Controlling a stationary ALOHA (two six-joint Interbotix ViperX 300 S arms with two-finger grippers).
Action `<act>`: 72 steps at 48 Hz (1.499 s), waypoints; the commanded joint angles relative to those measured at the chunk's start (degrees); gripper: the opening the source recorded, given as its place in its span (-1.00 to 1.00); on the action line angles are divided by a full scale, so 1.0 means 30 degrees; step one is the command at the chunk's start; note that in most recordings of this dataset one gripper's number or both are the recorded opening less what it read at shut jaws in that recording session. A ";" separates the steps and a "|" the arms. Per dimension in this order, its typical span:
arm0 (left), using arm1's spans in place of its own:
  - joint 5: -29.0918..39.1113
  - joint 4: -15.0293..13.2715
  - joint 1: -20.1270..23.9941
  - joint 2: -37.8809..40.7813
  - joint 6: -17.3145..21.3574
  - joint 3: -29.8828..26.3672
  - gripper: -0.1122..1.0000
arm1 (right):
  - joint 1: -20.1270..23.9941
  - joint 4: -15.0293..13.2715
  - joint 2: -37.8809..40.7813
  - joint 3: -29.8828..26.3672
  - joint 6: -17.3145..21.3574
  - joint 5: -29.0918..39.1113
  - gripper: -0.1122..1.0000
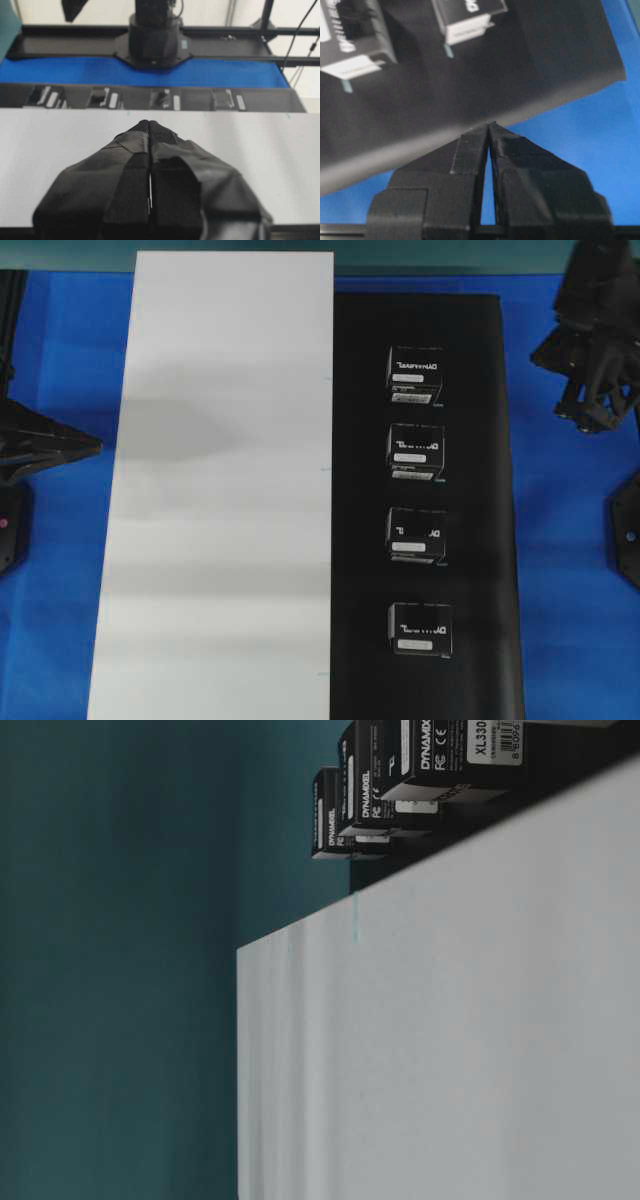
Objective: Place the box from the black base onto the white base.
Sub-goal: 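Move the right gripper over the top black DYNAMIXEL box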
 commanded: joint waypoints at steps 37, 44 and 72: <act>0.0059 0.0029 0.0000 -0.0146 -0.0850 -0.0469 -0.92 | -0.1553 0.2021 0.7148 -0.2725 -0.7529 0.0352 0.98; 0.0059 0.0029 0.0000 -0.0117 -0.0820 -0.0469 -0.92 | -0.1465 0.2607 0.7734 -0.2842 -0.7705 0.0352 0.98; 0.0029 0.0029 0.0029 -0.0146 -0.0820 -0.0264 -0.92 | -0.0996 0.3047 1.0078 -0.3486 -0.7705 -0.1201 0.98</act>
